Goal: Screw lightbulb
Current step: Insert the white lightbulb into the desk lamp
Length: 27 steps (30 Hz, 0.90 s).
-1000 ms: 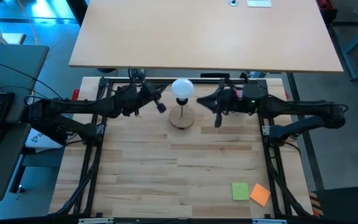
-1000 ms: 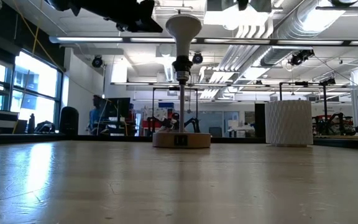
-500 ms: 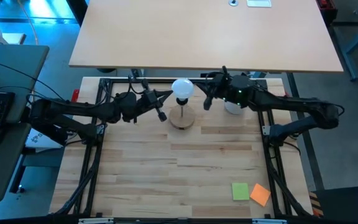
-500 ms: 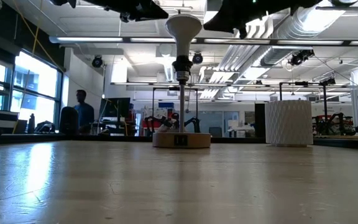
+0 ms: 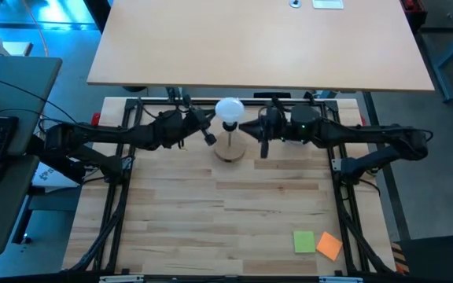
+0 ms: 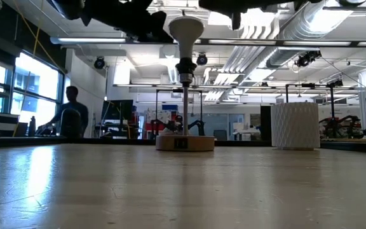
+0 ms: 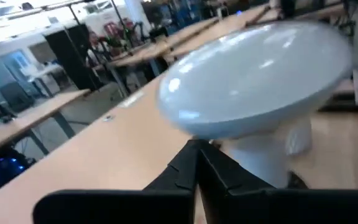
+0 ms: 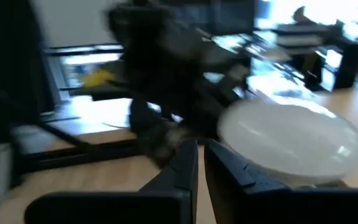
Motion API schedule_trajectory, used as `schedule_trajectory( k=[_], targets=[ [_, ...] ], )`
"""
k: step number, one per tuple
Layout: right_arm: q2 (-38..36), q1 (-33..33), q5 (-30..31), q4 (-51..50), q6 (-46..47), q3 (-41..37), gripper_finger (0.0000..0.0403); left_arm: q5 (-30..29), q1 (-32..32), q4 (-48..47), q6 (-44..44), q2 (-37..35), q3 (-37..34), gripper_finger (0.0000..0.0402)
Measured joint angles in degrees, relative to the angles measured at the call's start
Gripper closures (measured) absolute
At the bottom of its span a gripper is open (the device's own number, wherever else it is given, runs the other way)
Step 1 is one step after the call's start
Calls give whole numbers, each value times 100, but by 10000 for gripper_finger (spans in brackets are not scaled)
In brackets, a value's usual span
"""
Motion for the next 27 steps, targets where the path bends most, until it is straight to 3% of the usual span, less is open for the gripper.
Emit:
schedule_trajectory(
  k=[4,11,14,20,27],
  targets=[
    [-101,203,-113,-138,-468,0,378,-458,67,-151,35,-113,6,401],
    [-374,-101,1500,-698,-448,2,378,-723,-223,-324,96,-455,11,401],
    [-345,-401,1657,-614,-306,2,378,-737,-366,-222,96,-465,11,401],
    [-196,-745,675,-490,-82,2,378,-408,-417,-27,-146,-388,13,401],
    [-184,-544,-454,-320,48,2,378,-330,-110,96,-217,-130,13,401]
  ],
)
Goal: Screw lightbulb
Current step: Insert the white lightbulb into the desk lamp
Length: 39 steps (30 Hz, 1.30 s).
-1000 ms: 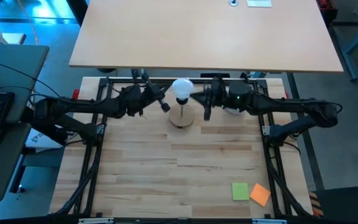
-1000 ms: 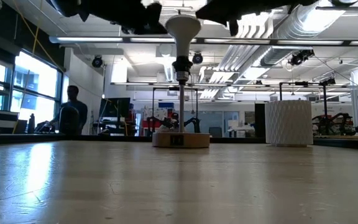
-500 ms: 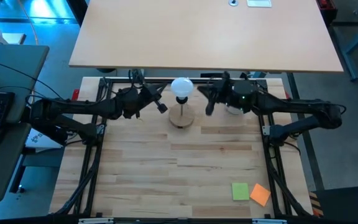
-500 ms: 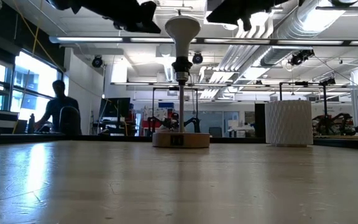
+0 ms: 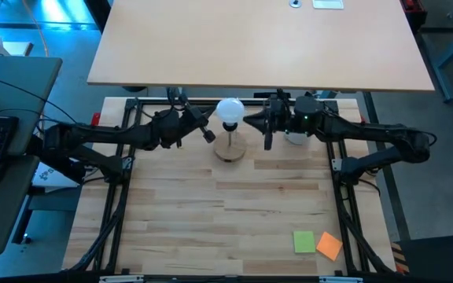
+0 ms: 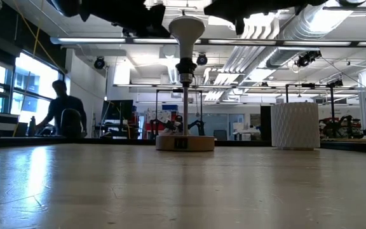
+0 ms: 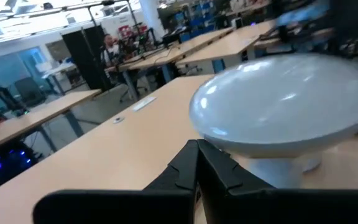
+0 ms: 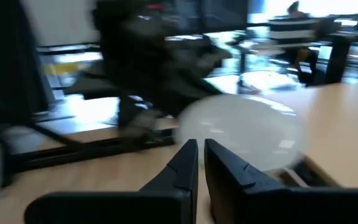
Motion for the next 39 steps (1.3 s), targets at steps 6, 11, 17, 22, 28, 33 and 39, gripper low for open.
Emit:
schedule_trajectory(
  k=[6,11,17,22,28,33,39],
  targets=[
    [-6,276,-455,66,-127,0,378,-14,288,-43,7,119,0,401],
    [-179,314,-258,-236,-335,0,378,-411,283,-281,203,-71,-2,401],
    [-280,25,1190,-530,-339,0,378,-483,3,-442,203,-297,-2,401],
    [-227,-363,1342,-536,-269,-1,378,-472,-263,-458,197,-307,-2,401],
    [20,-663,1170,-367,-124,0,378,-343,-435,-435,152,-307,-2,401],
    [266,-671,281,-118,-45,-2,378,-345,-356,-433,106,-307,-2,401],
    [249,-368,135,47,-63,-2,378,-169,-135,-431,75,-307,-2,401]
  ],
)
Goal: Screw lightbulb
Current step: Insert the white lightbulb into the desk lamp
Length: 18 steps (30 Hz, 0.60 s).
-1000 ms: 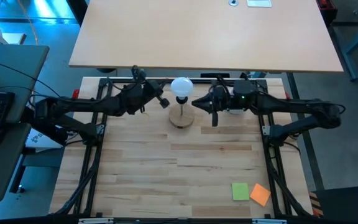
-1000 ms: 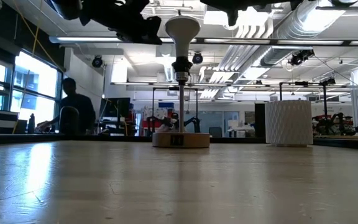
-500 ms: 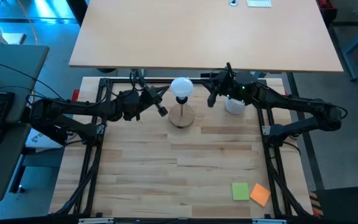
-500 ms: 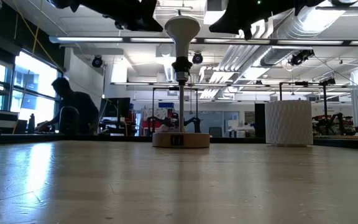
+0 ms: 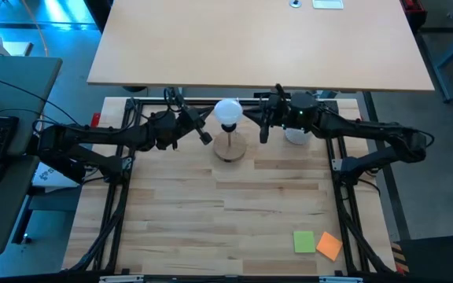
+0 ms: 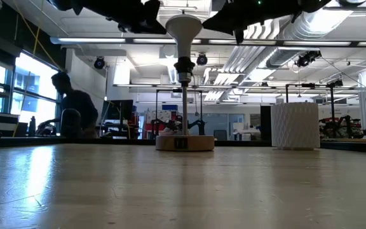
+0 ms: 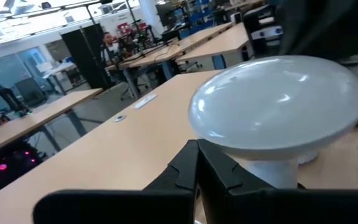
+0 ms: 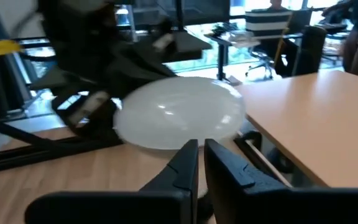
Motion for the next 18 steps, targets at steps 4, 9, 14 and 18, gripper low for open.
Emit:
schedule_trajectory(
  k=[4,9,14,18],
  targets=[
    [-4,254,-11,-6,0,0,378,225,173,0,-27,0,0,401],
    [-43,514,-46,-182,-19,0,378,99,305,-123,47,0,0,401],
    [-304,624,26,-469,-214,0,378,-327,225,-411,135,-74,-2,401],
    [-481,469,430,-603,-376,0,378,-334,0,-538,78,-210,-2,401]
  ],
)
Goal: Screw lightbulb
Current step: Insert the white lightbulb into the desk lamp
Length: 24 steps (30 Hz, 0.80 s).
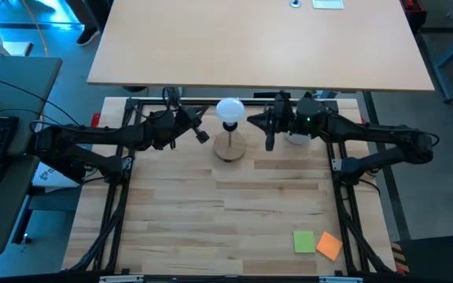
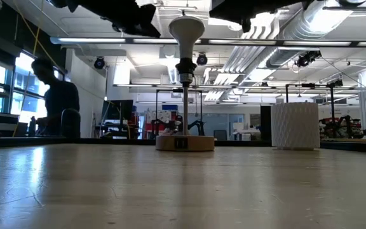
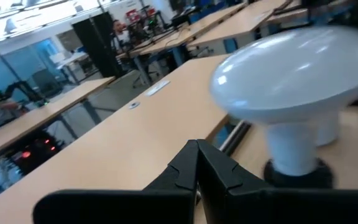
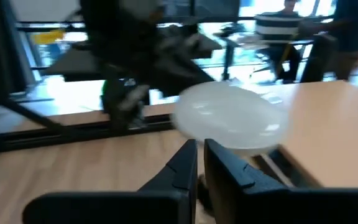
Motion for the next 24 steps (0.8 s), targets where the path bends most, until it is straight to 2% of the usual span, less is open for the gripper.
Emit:
schedule_trajectory(
  k=[5,11,17,24],
  targets=[
    [93,-556,-99,-27,-140,0,378,65,-388,76,4,-94,0,401],
    [190,-948,-126,190,-93,0,378,834,-498,276,-163,-50,0,401],
    [238,-798,-701,287,130,0,378,860,-293,573,-163,124,2,401],
    [251,-372,-701,303,123,0,378,885,-5,646,-162,317,2,401]
  ],
)
